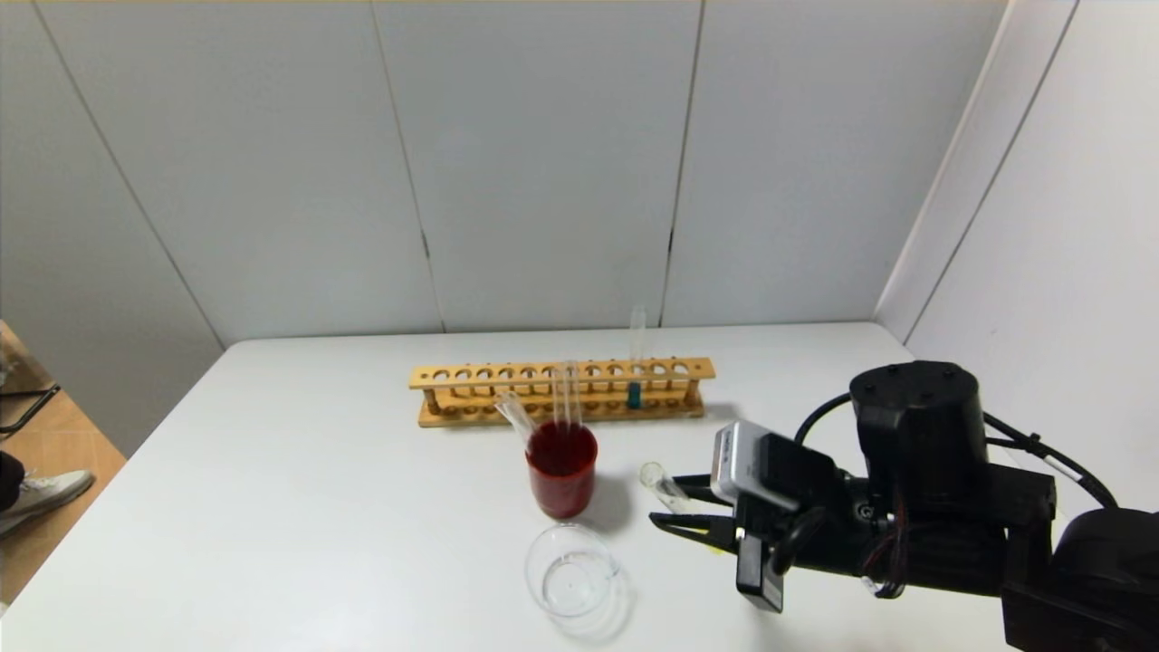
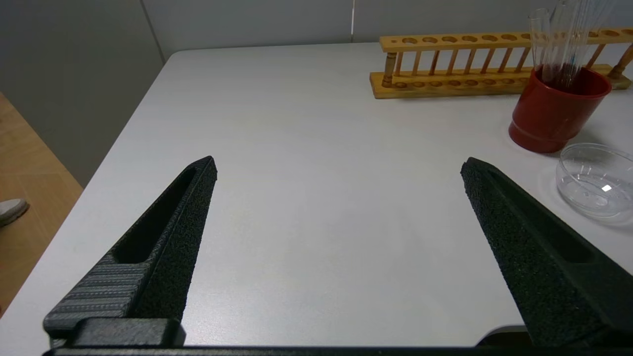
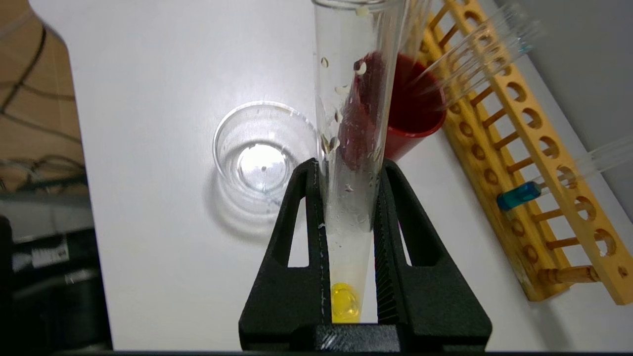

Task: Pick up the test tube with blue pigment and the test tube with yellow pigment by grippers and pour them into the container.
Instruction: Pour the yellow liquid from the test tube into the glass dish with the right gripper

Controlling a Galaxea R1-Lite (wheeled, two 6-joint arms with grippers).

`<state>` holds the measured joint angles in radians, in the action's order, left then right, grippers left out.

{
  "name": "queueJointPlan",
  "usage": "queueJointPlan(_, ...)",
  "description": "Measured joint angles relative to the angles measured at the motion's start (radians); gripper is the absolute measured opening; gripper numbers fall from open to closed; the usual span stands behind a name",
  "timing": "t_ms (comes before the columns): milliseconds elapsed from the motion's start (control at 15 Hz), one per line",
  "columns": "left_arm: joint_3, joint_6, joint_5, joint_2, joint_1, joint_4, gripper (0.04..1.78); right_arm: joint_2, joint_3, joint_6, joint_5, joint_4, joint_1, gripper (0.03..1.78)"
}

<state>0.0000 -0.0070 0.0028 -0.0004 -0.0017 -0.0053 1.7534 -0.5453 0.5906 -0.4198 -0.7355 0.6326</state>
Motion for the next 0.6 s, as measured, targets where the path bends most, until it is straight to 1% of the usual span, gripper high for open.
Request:
queueJointPlan(200,0.0,0.0,0.0,0.0,0.0,0.0,1.75,0.021,-0.019,0.127,0.063,0.123,0.01,0.34)
queueJointPlan(267,0.0,0.0,0.0,0.0,0.0,0.0,1.75,0.027,-0.03,0.159,0.086,0.158,0.017,0.34)
queueJointPlan(467,0.0,0.0,0.0,0.0,0.0,0.0,1.75,0.052,-0.066,0.212,0.169,0.198,0.048,0.34)
queueJointPlan(600,0.0,0.0,0.0,0.0,0.0,0.0,1.75,0.074,-0.104,0.244,0.215,0.224,0.067,0.34)
